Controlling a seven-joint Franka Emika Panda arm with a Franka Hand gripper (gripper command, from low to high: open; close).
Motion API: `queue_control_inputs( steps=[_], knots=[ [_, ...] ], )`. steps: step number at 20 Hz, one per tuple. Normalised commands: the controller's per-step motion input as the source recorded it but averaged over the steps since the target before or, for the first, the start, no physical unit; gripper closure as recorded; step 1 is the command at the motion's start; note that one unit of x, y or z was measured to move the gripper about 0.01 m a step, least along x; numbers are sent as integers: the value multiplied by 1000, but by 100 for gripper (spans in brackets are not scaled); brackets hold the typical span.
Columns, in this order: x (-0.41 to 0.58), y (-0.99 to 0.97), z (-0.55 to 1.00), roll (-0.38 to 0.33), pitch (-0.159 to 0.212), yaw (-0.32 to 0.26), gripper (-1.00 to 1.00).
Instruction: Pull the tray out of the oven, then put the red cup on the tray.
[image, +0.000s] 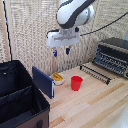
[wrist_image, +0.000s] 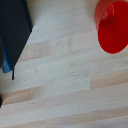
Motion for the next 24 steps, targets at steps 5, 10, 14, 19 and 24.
queue_control_inputs(
  steps=[5, 10, 14, 19, 24],
  knots=[
    [19, -183, 0, -207, -72, 146, -100],
    [-65, -243, 0, -285, -92, 175, -100],
    [-70, -249, 0, -299, -75, 165, -100],
    [-54, -290, 0, -345, -12, 110, -100],
    [-4, -294, 0, -375, 6, 49, -100]
  ],
)
